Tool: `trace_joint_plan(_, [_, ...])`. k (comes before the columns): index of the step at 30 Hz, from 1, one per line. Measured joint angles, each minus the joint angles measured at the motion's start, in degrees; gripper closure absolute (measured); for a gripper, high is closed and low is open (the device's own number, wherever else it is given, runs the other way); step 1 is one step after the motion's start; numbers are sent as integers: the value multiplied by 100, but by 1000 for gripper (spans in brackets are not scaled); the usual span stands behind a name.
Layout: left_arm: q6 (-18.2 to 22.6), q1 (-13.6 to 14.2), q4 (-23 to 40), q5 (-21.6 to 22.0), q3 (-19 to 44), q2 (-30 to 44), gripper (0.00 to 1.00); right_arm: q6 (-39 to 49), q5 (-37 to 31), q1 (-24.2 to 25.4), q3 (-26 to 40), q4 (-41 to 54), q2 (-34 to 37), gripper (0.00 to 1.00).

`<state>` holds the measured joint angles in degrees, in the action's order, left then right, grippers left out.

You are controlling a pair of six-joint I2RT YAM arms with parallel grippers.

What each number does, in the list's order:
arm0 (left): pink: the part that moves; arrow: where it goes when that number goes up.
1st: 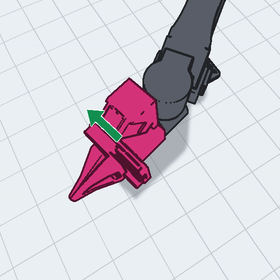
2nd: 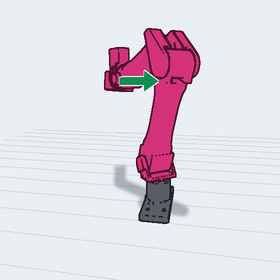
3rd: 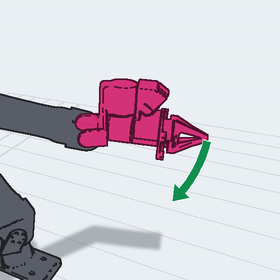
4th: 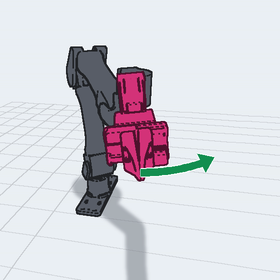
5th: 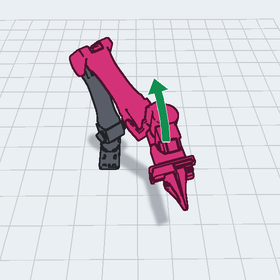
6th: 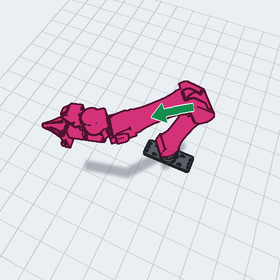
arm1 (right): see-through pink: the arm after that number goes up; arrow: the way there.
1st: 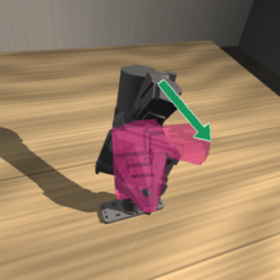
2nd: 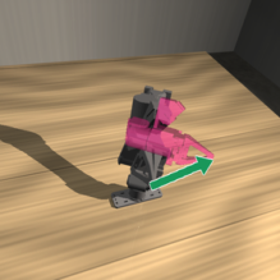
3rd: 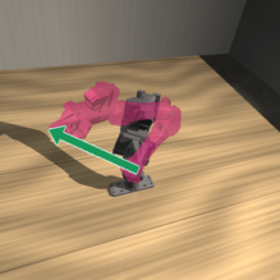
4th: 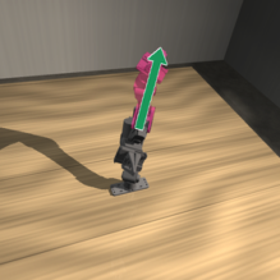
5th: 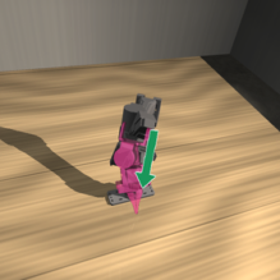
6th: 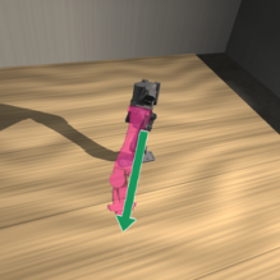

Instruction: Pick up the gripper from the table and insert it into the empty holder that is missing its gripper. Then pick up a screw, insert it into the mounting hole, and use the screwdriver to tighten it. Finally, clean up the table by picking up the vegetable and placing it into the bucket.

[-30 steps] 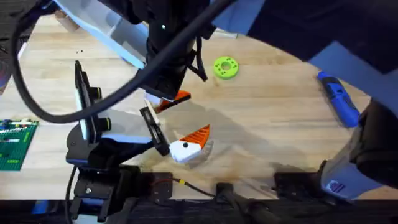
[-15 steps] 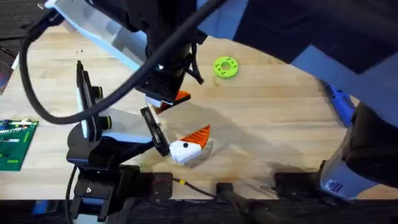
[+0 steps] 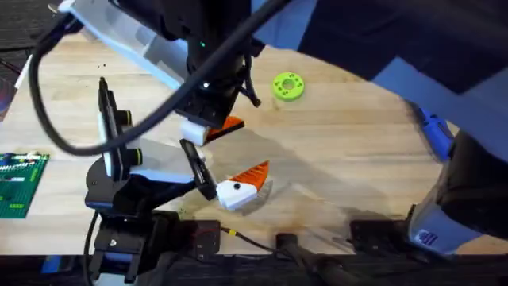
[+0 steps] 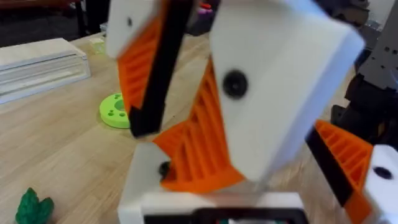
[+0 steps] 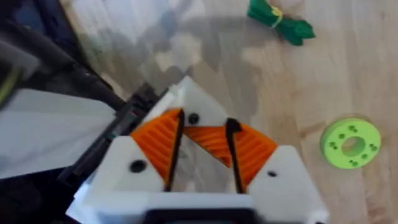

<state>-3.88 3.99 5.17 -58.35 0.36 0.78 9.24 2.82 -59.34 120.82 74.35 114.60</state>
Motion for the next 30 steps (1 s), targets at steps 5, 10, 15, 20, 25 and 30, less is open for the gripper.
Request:
trace_joint_plan(5, [80,0,-4,-17,0,-4,7,-47,-80,298,49,33,-61,20])
trace_joint_plan(10, [105,0,-4,-17,0,-4,8,-49,-19,755,459,-395,-65,12])
trace_joint_plan(15, [110,0,-4,-17,0,-4,8,-71,-21,1321,489,-795,-65,10])
trace_joint_plan(20, [112,0,-4,-17,0,-4,8,-235,-40,1843,489,-792,-76,10])
trace_joint_plan(25, [112,0,-4,-17,0,-4,8,-461,-74,2599,489,-637,-288,9])
trace_joint_plan(30, [112,0,-4,-17,0,-4,8,-514,-199,3446,489,-279,-840,7])
